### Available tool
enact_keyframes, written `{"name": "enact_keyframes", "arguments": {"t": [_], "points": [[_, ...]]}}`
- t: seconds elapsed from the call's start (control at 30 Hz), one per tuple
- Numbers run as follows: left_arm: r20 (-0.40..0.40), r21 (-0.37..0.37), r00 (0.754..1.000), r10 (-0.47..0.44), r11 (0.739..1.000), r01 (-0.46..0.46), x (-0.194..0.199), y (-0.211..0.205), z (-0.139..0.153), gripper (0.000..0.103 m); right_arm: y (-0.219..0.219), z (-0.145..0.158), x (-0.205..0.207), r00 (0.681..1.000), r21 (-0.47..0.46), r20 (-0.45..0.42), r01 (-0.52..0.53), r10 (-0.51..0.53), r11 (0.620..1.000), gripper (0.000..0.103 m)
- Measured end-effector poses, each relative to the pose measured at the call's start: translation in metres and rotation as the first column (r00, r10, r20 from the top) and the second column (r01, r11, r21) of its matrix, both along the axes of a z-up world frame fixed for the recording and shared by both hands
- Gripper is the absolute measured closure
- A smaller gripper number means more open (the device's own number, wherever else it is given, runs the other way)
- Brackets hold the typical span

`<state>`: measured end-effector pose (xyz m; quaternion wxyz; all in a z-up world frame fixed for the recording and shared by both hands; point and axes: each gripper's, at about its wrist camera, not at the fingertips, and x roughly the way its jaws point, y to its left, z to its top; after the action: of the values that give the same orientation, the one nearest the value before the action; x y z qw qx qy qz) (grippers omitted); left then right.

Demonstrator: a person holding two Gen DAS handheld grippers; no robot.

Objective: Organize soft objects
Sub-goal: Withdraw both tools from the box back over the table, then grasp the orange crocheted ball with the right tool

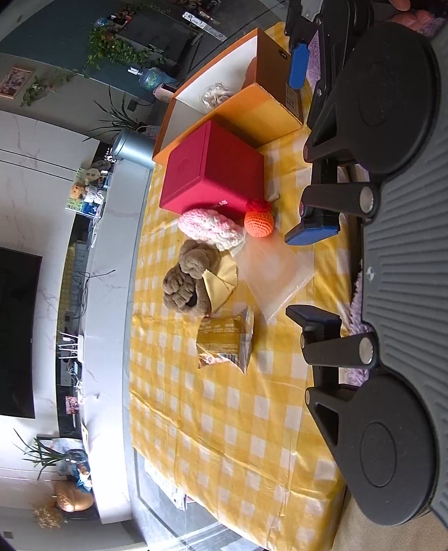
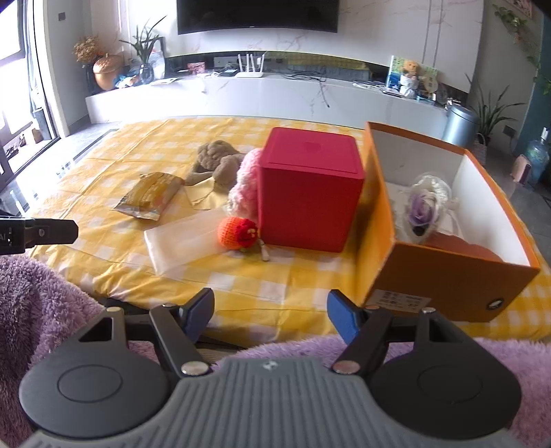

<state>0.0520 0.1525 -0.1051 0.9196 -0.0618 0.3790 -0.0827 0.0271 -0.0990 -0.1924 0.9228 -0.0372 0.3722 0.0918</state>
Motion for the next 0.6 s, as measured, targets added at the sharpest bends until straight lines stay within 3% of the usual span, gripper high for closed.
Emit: {"name": "enact_keyframes", "arguments": {"t": [0.27, 0.6], "points": [[-0.028, 0.006, 0.999, -0.029, 1.000, 0.029, 0.020, 0.012, -0.008, 0.059, 0.029, -0.008, 0.029, 0.997, -0.042, -0.011, -0.081, 0.081, 0.996, 0.037], [-0.060, 0.077, 0.993, -0.103, 0.991, 0.107, 0.062, 0.013, -0.020, 0.059, 0.052, -0.021, 0.074, 0.988, -0.032, -0.053, -0.149, 0.147, 0.988, 0.039]]}}
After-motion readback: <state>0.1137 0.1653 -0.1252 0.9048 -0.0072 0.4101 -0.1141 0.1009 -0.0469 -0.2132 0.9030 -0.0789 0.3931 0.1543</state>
